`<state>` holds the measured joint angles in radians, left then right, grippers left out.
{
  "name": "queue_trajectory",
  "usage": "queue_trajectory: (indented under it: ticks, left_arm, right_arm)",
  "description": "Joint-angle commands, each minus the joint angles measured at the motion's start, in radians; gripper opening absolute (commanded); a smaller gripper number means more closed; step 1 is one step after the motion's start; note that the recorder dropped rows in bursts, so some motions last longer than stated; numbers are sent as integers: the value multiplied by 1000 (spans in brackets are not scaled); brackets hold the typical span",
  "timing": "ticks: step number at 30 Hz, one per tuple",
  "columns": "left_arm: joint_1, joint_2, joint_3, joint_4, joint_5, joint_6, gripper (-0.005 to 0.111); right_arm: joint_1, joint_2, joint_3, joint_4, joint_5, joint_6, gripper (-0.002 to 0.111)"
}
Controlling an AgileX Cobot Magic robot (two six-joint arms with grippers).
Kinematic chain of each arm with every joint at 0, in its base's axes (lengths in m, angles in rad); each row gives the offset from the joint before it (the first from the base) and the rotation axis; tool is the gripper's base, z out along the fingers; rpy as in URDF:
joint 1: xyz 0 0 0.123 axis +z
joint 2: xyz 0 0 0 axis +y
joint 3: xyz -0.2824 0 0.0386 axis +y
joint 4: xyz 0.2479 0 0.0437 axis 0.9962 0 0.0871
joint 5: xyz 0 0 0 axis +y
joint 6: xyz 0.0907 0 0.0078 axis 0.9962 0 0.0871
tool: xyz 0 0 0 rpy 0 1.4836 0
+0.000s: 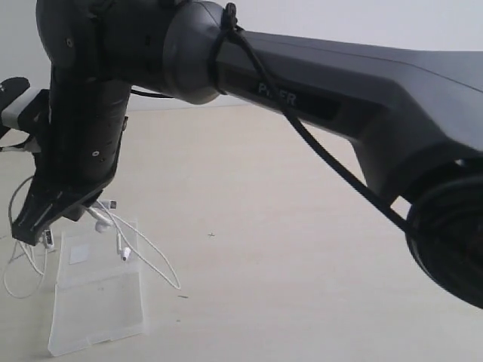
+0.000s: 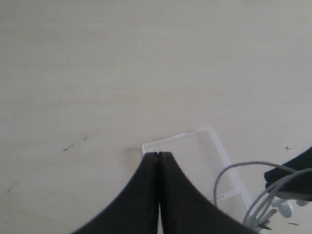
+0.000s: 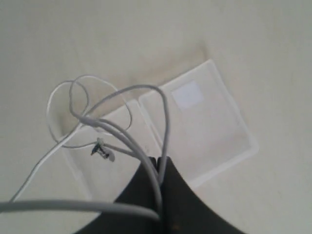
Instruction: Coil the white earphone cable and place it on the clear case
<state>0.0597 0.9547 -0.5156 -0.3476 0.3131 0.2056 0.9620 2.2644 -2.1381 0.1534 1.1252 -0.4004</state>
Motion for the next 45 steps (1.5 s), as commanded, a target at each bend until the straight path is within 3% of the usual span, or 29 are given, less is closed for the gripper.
queue_trajectory:
  ticks: [1,7,15,24,30,35,37,45]
  left_arm:
    - [2,-16,5,49,-69,-40,0]
    - [171,-94,6,73,-69,-115,0]
    - [172,-153,6,73,-80,-115,0]
    - [172,-203,6,73,-87,-115,0]
    - [172,-205,6,73,-88,-115,0]
    - [172,-205,6,72,-98,-135,0]
    - [172,-205,6,72,-98,-135,0]
    - [172,-205,6,72,-100,-135,0]
  right_arm:
    - [3,-12,-12,130,-153,2,0]
    - [3,-32,-12,236,-289,-7,0]
    - [1,-16,-9,469,-439,-113,0]
    - [-49,-29,155,655,-495,-250,0]
    - [-123,-79,304,1041,-499,-575,0]
    - [-186,-99,468,1571,-348,-1021,0]
    - [-206,-99,524,1591,-255,-1140,0]
    - [-207,-99,620,1591,-220,-1197,0]
